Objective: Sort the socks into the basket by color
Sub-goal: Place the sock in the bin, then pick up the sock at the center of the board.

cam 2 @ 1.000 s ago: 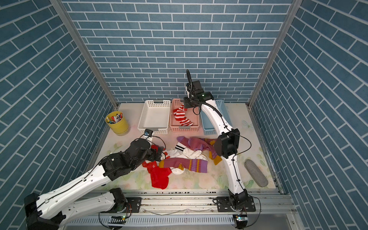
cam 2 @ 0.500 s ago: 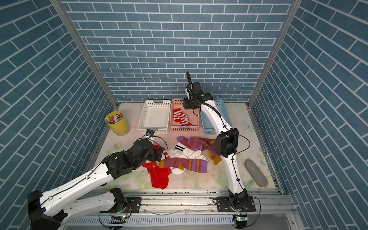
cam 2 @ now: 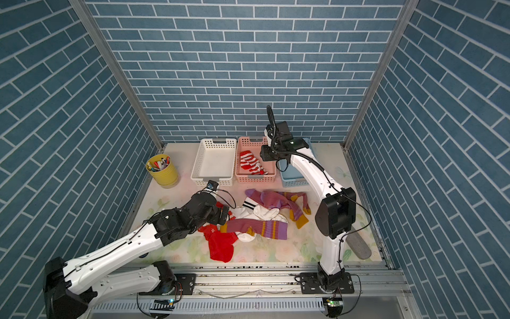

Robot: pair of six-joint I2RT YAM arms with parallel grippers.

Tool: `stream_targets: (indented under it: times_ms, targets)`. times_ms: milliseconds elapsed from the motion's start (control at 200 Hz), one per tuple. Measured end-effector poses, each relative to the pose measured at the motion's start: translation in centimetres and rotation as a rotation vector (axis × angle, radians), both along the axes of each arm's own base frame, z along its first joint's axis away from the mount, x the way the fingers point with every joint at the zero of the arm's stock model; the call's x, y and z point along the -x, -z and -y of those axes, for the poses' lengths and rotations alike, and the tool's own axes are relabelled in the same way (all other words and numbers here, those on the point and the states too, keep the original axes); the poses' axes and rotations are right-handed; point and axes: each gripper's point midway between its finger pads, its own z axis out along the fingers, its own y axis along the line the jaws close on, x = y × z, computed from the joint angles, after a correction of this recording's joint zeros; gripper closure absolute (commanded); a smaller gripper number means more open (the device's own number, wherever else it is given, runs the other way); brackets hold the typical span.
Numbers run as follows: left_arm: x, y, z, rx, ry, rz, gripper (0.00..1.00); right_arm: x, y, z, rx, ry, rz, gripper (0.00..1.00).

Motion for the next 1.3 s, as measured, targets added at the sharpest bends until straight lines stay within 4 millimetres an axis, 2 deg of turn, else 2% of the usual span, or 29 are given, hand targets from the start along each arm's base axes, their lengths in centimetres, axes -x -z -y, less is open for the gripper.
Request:
stream_targets:
  times_ms: [305,470,695,825,1110,1300]
  targets:
    - [-0.5,2.3,2.4,0.012,0.046,-0.064,0.00,5.1,3.5,2.5,0.014,0.032,-0.062,0.57]
    - [-0.8,4.5,4.5,0.023,0.083,-0.121,0.00,7.0,3.7,3.9,0.016,0.062,-0.064,0.57]
    - [-1.2,7.7,7.1,0.029,0.131,-0.198,0.02,8.2,2.1,6.1,0.024,0.136,-0.006,0.55]
    - [-1.6,8.6,8.7,0.041,0.156,-0.224,0.03,8.5,1.3,7.5,0.027,0.184,0.020,0.55]
    - [-2.5,10.0,12.5,0.057,0.214,-0.255,0.09,9.1,2.3,10.1,0.051,0.261,0.014,0.57]
    - [-2.9,11.1,14.4,0.058,0.243,-0.277,0.12,9.5,1.9,11.0,0.049,0.288,0.029,0.59]
